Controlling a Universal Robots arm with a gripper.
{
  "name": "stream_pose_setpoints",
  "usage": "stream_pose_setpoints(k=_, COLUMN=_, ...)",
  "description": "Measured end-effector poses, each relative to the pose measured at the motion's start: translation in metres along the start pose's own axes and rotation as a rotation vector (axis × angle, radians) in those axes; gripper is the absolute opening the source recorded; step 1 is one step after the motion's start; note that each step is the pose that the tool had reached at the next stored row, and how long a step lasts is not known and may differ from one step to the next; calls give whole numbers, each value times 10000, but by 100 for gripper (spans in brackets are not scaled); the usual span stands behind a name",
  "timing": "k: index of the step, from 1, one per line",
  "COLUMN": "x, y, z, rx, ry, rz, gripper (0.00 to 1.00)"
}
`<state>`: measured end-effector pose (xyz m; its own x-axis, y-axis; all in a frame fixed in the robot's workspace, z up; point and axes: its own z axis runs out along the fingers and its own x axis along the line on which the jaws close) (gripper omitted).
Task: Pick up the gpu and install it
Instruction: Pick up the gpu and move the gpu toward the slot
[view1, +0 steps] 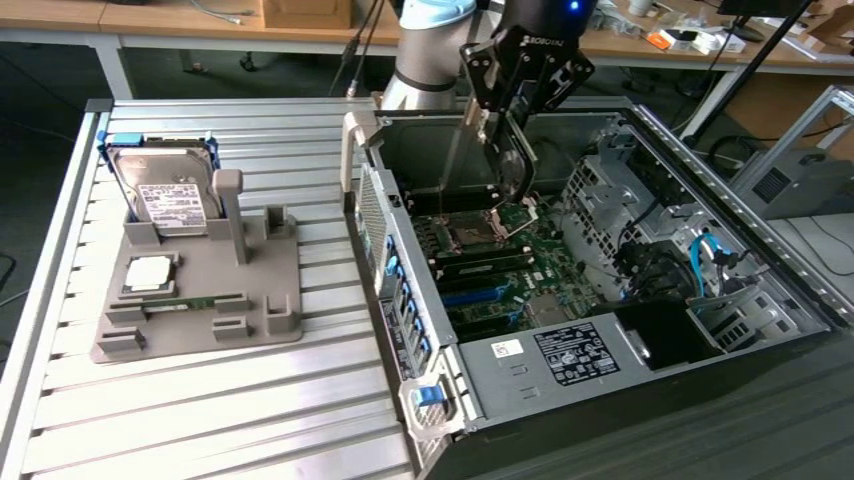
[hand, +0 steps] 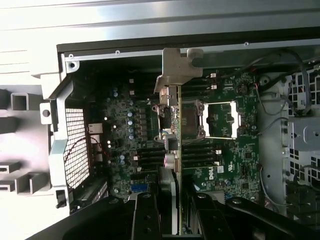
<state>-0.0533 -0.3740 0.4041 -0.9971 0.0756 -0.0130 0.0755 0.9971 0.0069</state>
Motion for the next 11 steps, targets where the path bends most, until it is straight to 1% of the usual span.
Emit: stream_pose_setpoints(k=11, x=-84, y=-29, z=48, rx=-1, ry=1, rz=1, gripper=30)
